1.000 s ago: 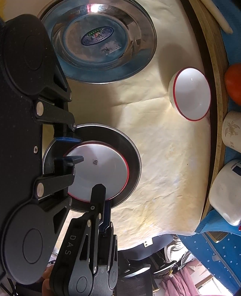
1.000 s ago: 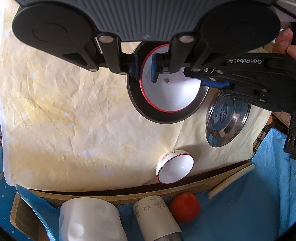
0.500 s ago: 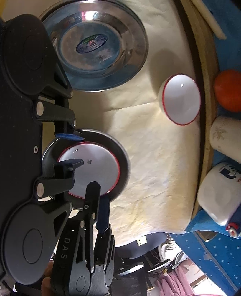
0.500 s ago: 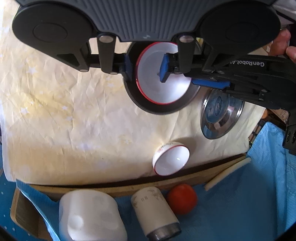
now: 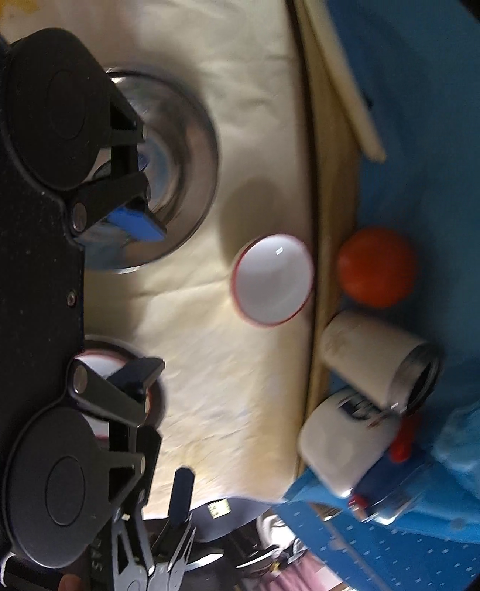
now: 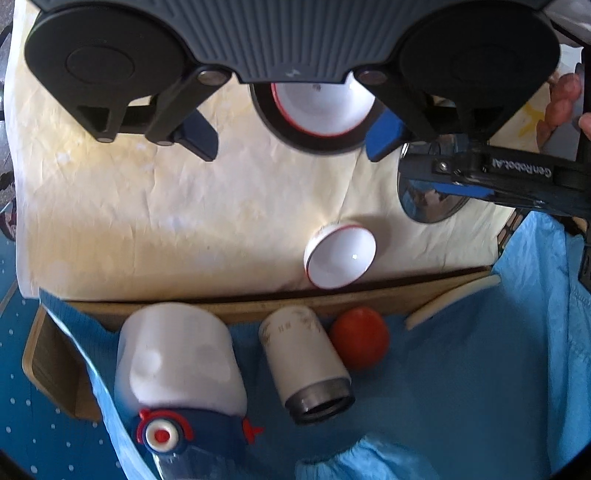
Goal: Organize plates and bowls
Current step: 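Open both tools to release the white bowl inside the steel bowl, then move both tools to the rim of the second white red-rimmed bowl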
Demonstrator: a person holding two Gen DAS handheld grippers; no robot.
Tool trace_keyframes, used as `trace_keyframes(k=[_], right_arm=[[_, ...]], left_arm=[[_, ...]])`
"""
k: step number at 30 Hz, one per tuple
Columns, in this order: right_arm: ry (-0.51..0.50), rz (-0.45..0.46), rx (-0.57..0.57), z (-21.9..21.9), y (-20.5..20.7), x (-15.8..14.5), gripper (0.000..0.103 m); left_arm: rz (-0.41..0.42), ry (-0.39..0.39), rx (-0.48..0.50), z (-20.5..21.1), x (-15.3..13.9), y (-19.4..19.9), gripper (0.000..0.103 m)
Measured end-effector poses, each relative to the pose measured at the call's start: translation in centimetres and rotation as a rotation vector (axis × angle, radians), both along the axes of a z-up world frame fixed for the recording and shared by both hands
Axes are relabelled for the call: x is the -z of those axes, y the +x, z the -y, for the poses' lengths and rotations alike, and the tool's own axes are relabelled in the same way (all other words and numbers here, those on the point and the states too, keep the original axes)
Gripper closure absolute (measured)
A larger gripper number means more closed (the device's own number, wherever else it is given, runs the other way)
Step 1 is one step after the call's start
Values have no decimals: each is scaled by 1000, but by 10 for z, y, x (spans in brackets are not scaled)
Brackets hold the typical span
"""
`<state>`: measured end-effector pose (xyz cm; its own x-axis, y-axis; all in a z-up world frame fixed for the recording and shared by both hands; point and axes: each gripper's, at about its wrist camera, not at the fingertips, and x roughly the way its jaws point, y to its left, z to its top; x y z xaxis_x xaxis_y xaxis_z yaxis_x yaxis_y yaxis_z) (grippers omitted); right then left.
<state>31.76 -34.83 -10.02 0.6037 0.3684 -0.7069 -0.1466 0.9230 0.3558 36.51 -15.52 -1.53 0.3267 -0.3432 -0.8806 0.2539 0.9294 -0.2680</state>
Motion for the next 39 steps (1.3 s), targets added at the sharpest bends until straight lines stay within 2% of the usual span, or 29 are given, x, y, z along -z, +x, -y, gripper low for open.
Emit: trace_keyframes(k=[2, 8, 15, 22, 28, 39], right_arm=[[3, 14, 16, 0, 3, -3, 0], [1, 52, 79, 4, 13, -6, 0], [-30, 82, 153, 10, 27, -5, 0], [-33, 53, 167, 7, 43, 4, 0], [-36, 27, 182, 3, 54, 12, 0], [-46, -19, 169, -7, 79, 23, 0]], left_arm=[[20, 3, -20, -6, -2, 7, 18], [85, 38, -93, -27, -5, 27, 3], [128, 123, -130, -37, 4, 52, 1], [104, 155, -126, -41, 20, 72, 1], [82, 166, -117, -42, 31, 80, 1], [58, 131, -118, -38, 41, 96, 1]])
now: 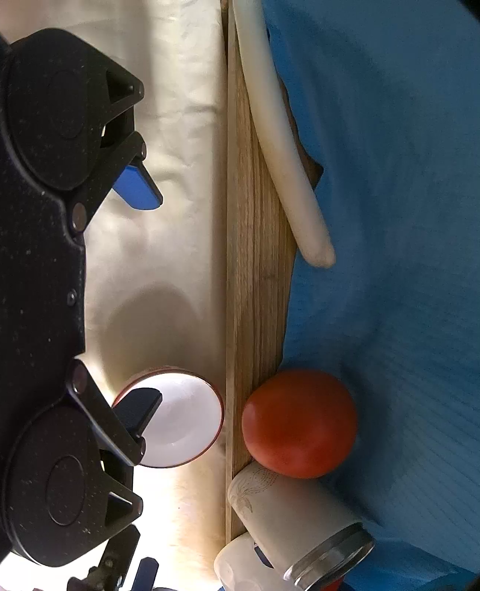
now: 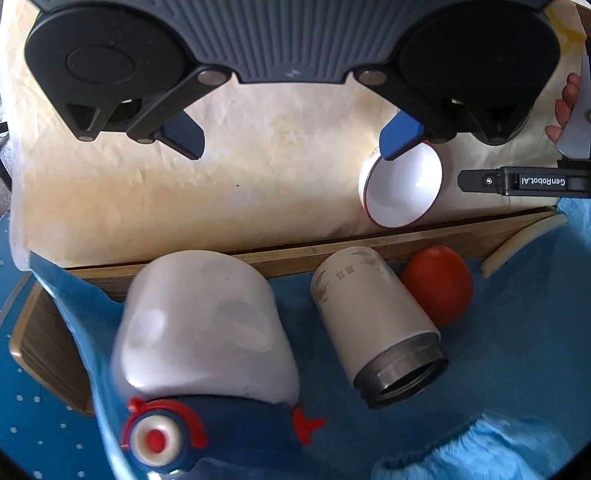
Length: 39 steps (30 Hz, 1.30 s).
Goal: Organize plates and bowls
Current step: 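Move both tools to the rim of the second white red-rimmed bowl, then close the left tool on the second white bowl rim while the right tool grips it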
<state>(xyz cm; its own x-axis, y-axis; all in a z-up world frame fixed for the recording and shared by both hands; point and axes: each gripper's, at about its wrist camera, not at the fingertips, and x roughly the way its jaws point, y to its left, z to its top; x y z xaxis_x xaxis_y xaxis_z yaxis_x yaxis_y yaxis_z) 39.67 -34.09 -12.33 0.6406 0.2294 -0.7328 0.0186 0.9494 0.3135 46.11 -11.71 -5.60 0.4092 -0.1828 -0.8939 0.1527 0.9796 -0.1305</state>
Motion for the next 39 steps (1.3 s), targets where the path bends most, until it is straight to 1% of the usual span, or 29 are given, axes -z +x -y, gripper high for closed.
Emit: trace_keyframes(k=[8, 16, 18, 19, 20, 22, 24, 25, 26, 27, 28, 29, 31, 33, 34, 35, 36, 37, 38, 39], right_arm=[[-32, 12, -61, -22, 27, 7, 0], [-46, -5, -77, -29, 43, 13, 1], [-49, -4, -82, -30, 46, 15, 3], [-54, -3, -82, -31, 48, 16, 6], [-63, -3, -81, -32, 49, 17, 11], [-64, -8, -91, -33, 52, 20, 19], [-48, -14, -93, -34, 55, 21, 23], [-43, -14, -94, -35, 56, 21, 28], [-39, -16, -99, -36, 57, 22, 32], [-35, -19, -105, -37, 57, 22, 34], [-30, -21, -109, -38, 58, 22, 38], [-25, -23, -113, -39, 58, 22, 44], [-12, -28, -122, -41, 60, 23, 50], [-5, -33, -129, -42, 62, 23, 54], [0, -37, -132, -43, 63, 24, 57], [11, -41, -135, -43, 64, 24, 61], [27, -43, -140, -43, 66, 25, 64], [47, -48, -144, -42, 67, 26, 70], [63, -52, -144, -42, 68, 27, 74], [78, -54, -140, -40, 69, 27, 76]], left_arm=[[-19, 4, 36, 9, 10, 6, 1], [-36, 1, 52, 13, 17, 14, 1], [-43, -4, 55, 13, 19, 15, 1], [-45, -7, 59, 12, 21, 16, 1], [-48, -7, 63, 12, 22, 17, 1], [-45, -15, 67, 11, 22, 17, 5], [-46, -30, 72, 9, 22, 17, 10], [-45, -35, 74, 9, 21, 17, 11], [-44, -38, 76, 10, 21, 17, 14], [-43, -44, 78, 11, 21, 17, 17], [-43, -49, 81, 11, 20, 17, 18], [-44, -54, 84, 12, 20, 16, 21], [-49, -66, 89, 14, 19, 16, 27], [-58, -82, 95, 15, 19, 16, 40], [-63, -92, 98, 15, 19, 15, 45], [-71, -102, 101, 16, 18, 15, 55], [-81, -113, 102, 17, 19, 15, 63], [-90, -125, 105, 17, 19, 15, 66], [-99, -136, 107, 17, 20, 15, 71], [-104, -143, 108, 18, 21, 15, 78]])
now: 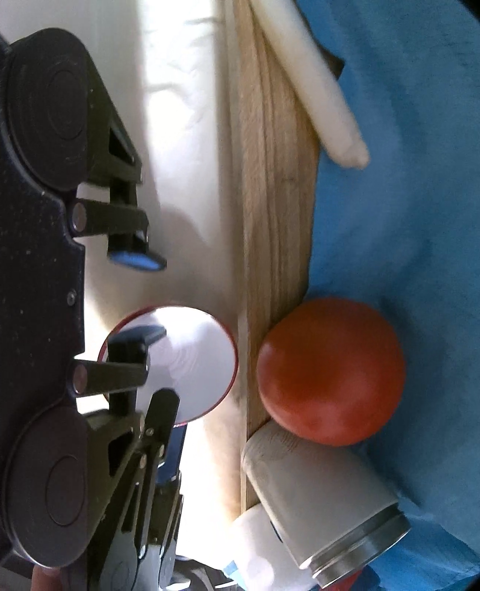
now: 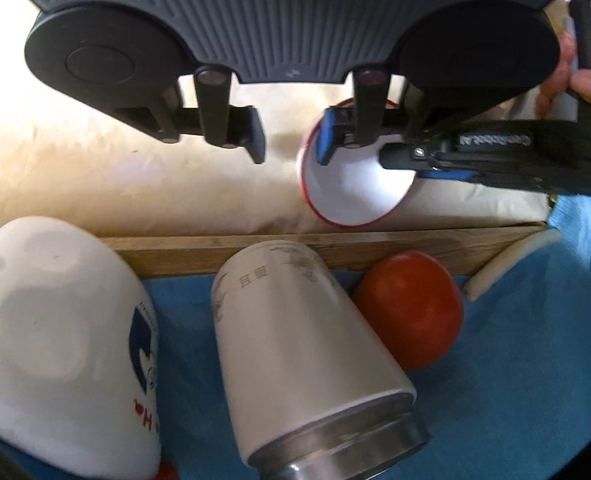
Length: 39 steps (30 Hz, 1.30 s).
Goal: Organize plates and bowls
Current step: 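Close the left tool on the second white bowl rim while the right tool grips it, then carry the second white bowl with both tools and lower it into the bowl stack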
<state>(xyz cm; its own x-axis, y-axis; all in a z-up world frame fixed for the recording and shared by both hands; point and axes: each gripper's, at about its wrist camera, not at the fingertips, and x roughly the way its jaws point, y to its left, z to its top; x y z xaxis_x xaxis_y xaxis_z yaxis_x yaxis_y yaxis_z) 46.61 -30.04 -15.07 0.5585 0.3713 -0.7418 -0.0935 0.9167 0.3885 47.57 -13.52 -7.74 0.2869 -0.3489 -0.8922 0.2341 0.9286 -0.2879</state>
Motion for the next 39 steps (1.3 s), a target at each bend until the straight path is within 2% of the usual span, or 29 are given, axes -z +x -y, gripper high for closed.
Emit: trace_keyframes(k=[3, 5, 9, 16, 28, 39], right_arm=[[39, -10, -3, 1, 2, 1, 86], [44, -14, -3, 1, 6, 2, 91], [39, -25, 1, 1, 7, 1, 92], [31, 15, -5, 11, -22, -17, 93], [32, 108, 36, 9, -70, -47, 93], [44, 74, 87, 35, -121, -45, 93]], left_arm=[[-7, -24, -2, 3, 0, 0, 89], [-10, -31, -7, 5, 0, -2, 90], [-8, -37, -14, 6, 1, -7, 91], [34, -41, -13, 14, -8, -27, 92], [134, -62, 36, 31, -52, -69, 92], [88, -85, 124, 50, -54, -117, 91]])
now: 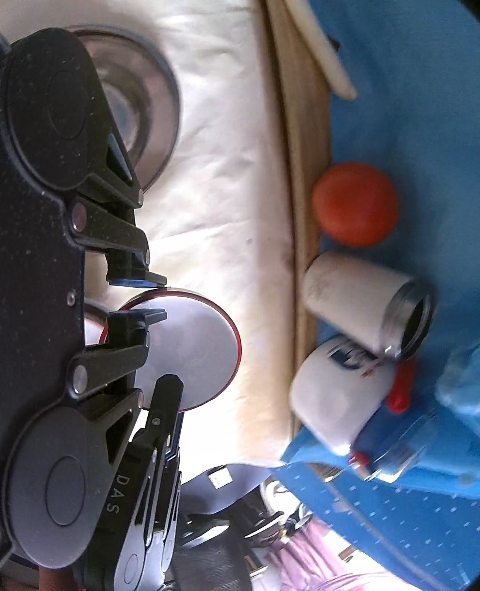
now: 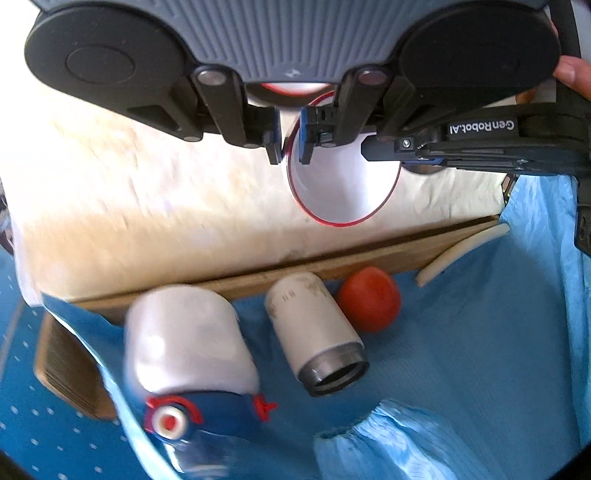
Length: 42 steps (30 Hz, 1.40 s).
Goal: Organize plates and bowls
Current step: 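Carry the second white bowl with both tools and lower it into the bowl stack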
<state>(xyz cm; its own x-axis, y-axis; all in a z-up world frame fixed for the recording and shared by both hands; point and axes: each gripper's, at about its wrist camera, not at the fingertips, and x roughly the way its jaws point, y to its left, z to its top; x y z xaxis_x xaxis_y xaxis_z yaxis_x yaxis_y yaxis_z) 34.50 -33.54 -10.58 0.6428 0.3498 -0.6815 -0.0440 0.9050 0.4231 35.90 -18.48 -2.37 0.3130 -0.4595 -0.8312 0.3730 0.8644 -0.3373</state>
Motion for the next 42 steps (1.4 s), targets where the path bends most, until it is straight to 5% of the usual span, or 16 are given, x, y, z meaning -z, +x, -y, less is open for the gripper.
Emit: trace_keyframes(k=[16, 42], right_arm=[[18, -120, -14, 15, -38, 23, 92], [8, -200, -47, 9, -35, 28, 89]], left_arm=[[-78, 54, 78, 17, 18, -42, 90], [-104, 157, 134, 29, 25, -50, 86]])
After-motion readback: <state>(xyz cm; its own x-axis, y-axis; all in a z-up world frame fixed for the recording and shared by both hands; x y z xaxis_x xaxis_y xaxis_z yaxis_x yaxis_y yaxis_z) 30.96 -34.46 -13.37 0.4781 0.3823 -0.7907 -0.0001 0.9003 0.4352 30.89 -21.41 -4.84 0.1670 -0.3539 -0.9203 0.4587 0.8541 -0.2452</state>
